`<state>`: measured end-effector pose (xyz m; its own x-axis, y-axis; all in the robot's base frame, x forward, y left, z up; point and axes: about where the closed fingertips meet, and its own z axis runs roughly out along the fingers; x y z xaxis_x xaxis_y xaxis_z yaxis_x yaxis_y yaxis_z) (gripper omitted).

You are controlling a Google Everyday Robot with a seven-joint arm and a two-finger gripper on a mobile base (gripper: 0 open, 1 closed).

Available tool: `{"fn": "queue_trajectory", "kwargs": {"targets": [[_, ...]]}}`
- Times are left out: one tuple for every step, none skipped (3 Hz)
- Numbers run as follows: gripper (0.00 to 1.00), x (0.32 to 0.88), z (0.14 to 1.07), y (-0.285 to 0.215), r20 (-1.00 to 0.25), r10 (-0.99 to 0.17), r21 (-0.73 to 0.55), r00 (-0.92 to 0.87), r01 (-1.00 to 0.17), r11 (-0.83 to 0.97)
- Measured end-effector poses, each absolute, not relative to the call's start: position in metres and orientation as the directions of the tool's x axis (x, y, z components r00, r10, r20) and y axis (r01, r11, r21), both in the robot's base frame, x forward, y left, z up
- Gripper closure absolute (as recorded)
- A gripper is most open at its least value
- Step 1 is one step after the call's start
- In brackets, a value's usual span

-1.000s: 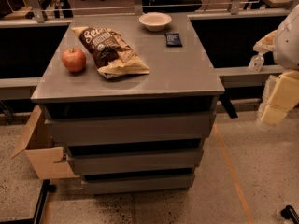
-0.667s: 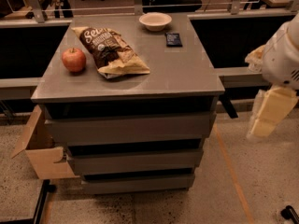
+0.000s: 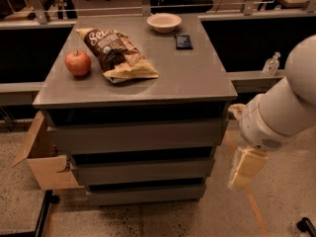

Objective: Open bottom drawer

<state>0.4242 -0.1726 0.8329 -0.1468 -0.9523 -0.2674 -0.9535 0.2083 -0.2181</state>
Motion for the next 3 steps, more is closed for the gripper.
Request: {"fn": "queue_trajectory", "kwargs": {"targets": [[0.0,0.417,0.769,-0.152,-0.302,-0.942,-0.201,-0.146,-0.956,0.212],[0.0,0.417,0.769,-0.152,-0.302,-0.942,-0.2,-0.146,-0.956,0.212],[0.0,0.418,0.747,-0.151,-0.337,-0.93,-0.177,-0.147,-0.96,0.216]]}}
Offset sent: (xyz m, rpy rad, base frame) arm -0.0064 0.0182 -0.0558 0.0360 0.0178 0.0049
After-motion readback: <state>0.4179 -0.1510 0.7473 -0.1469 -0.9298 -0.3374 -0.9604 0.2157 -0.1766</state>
